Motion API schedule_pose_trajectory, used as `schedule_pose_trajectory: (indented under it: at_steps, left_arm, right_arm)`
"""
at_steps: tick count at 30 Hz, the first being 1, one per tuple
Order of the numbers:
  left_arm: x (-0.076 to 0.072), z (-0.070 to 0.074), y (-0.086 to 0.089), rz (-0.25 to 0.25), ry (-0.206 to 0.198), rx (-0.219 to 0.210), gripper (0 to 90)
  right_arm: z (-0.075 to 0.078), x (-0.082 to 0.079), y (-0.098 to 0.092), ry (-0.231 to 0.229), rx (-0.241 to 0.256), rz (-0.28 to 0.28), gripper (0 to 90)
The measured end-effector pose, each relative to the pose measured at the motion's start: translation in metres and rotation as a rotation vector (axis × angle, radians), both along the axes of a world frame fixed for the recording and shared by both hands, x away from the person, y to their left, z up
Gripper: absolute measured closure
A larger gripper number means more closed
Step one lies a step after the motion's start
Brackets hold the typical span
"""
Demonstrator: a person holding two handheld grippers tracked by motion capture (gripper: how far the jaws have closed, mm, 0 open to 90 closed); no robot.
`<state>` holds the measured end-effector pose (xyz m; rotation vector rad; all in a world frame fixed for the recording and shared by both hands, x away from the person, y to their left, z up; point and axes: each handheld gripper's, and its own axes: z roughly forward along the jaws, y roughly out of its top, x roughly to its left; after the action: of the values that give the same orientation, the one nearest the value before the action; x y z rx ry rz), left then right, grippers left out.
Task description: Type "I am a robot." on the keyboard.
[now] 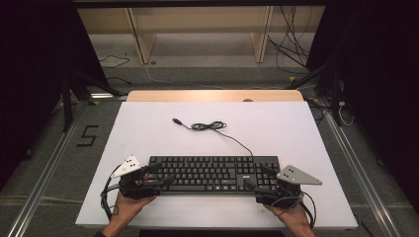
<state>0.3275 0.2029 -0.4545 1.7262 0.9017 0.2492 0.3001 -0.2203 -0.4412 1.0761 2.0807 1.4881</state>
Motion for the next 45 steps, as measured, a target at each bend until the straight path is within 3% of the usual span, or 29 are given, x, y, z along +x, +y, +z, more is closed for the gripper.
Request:
schedule_pose_trajectory:
  at_steps: [20,33,45]
  left_arm:
    - [0.000,0.000,0.000,0.003,0.000,0.001,26.4]
    - [0.001,0.000,0.002,0.013,0.000,-0.001,26.4]
    - [0.002,0.000,0.004,0.022,0.001,-0.002,26.4]
  right_arm:
    - [0.000,0.002,0.006,0.007,-0.008,0.005,25.2]
    - [0.000,0.014,0.040,0.042,0.004,0.081,25.3]
    - [0.000,0.026,0.055,0.047,-0.009,0.100,26.1]
